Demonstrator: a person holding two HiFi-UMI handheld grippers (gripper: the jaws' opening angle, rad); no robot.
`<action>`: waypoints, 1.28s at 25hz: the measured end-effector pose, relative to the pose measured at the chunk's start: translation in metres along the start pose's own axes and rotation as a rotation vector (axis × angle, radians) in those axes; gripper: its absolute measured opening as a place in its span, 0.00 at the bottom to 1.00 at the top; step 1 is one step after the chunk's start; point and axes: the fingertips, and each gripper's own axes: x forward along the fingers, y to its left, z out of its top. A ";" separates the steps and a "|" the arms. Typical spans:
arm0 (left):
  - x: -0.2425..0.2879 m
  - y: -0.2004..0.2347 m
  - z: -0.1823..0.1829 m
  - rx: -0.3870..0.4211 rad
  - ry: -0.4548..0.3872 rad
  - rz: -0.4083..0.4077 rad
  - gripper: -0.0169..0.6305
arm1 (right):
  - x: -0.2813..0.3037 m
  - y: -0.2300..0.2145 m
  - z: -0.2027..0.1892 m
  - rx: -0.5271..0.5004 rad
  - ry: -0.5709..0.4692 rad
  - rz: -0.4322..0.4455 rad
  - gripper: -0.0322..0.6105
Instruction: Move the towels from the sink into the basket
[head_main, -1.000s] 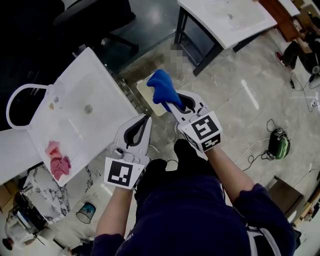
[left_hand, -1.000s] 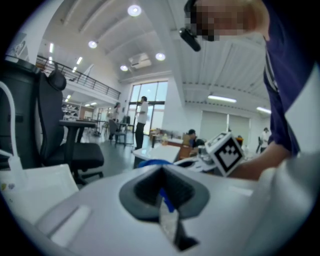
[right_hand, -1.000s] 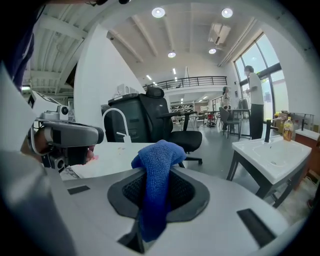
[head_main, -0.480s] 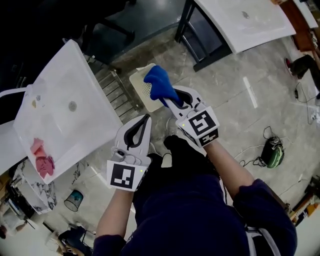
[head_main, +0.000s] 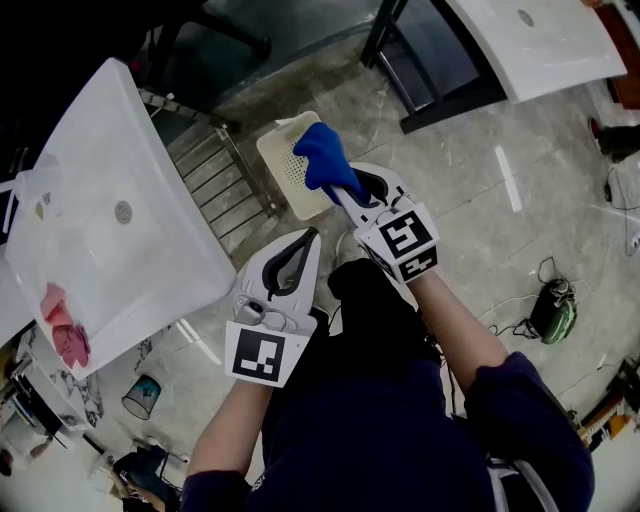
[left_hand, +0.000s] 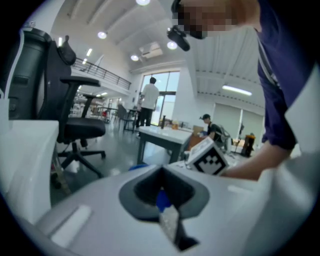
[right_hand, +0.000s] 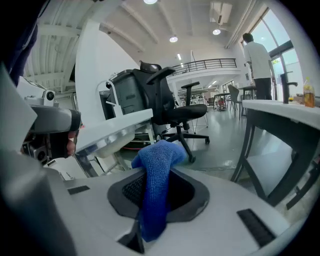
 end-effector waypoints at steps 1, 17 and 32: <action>0.005 0.001 -0.009 -0.003 0.002 -0.003 0.03 | 0.007 -0.003 -0.008 -0.001 0.004 0.001 0.16; 0.060 0.044 -0.139 -0.040 0.044 0.010 0.03 | 0.122 -0.040 -0.139 -0.028 0.073 0.012 0.16; 0.074 0.062 -0.195 -0.066 0.052 0.015 0.03 | 0.188 -0.044 -0.214 -0.026 0.155 0.013 0.16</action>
